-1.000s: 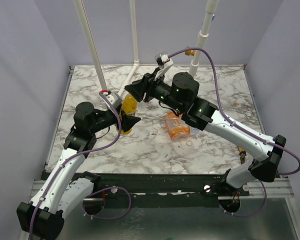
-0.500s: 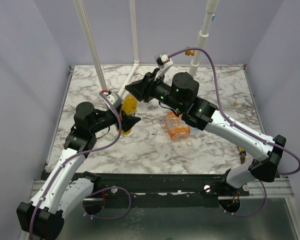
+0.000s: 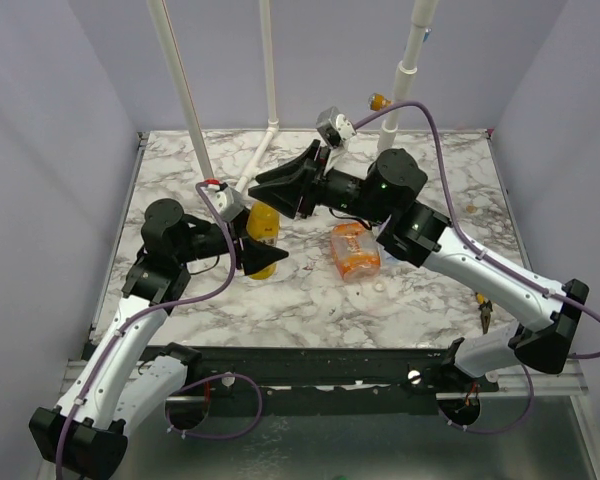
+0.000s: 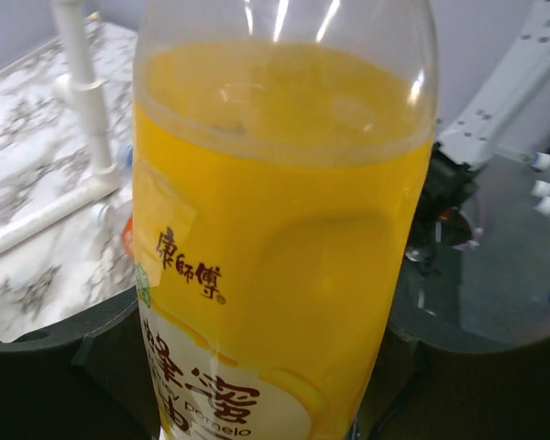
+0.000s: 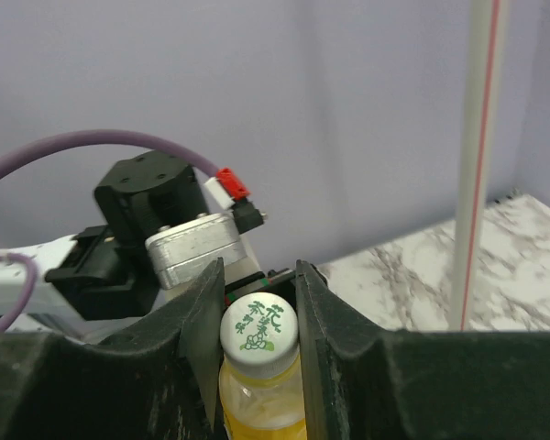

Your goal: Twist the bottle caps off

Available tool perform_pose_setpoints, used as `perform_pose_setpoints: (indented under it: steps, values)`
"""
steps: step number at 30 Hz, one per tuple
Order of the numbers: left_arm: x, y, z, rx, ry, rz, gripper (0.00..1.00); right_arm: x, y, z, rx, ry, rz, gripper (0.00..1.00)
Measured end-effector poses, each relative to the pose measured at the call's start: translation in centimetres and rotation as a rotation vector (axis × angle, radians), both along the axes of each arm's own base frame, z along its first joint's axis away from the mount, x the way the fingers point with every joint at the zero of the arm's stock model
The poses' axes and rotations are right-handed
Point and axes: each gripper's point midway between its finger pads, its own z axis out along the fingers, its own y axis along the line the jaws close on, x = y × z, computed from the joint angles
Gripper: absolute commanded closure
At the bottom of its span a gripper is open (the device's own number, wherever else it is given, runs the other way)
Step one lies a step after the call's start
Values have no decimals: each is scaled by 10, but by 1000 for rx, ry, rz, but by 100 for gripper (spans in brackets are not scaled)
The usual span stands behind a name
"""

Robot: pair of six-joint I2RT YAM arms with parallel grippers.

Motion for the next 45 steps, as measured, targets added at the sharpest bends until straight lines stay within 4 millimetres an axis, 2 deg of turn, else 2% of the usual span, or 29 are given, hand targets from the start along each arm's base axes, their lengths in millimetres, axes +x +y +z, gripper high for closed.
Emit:
perform_pose_setpoints:
  steps: [4, 9, 11, 12, 14, 16, 17, 20, 26, 31, 32, 37, 42, 45]
  values:
    - [-23, -7, 22, -31, -12, -125, 100, -28, -3, 22, 47, -103, 137, 99]
    - [-44, -9, 34, -44, -13, -237, 100, -51, -6, 34, 62, -182, 247, 99]
    - [-51, -10, 35, -45, -13, -279, 100, -57, -8, 34, 62, -198, 272, 93]
    - [-53, -10, 35, -45, -12, -291, 100, -59, -9, 34, 60, -203, 279, 85]
    - [-55, -10, 34, -44, -9, -304, 100, -59, -10, 33, 58, -205, 279, 58]
    - [-54, -10, 34, -44, -5, -302, 100, -56, -10, 32, 53, -195, 254, 22]
    - [-53, -10, 33, -45, 2, -294, 100, -53, -11, 28, 37, -177, 236, 10]
    - [-41, -9, 33, -43, -9, -228, 100, -40, -10, 15, -9, -119, 154, 0]
    - [-3, -1, 34, -26, -77, -10, 100, -8, -19, 7, -45, -14, -42, 0]
    - [27, 10, 32, -9, -94, 165, 100, 20, -21, 21, -30, 39, -181, 7]
    - [29, 12, 32, -7, -94, 180, 100, 30, -18, 26, -26, 52, -219, 8]
    - [43, 20, 27, 5, -88, 267, 100, 52, -6, 28, -47, 74, -285, 14]
    - [47, 22, 23, 14, -74, 294, 100, 64, 4, 10, -98, 104, -313, 22]
    - [49, 23, 19, 20, -64, 302, 100, 66, 6, 3, -115, 111, -315, 33]
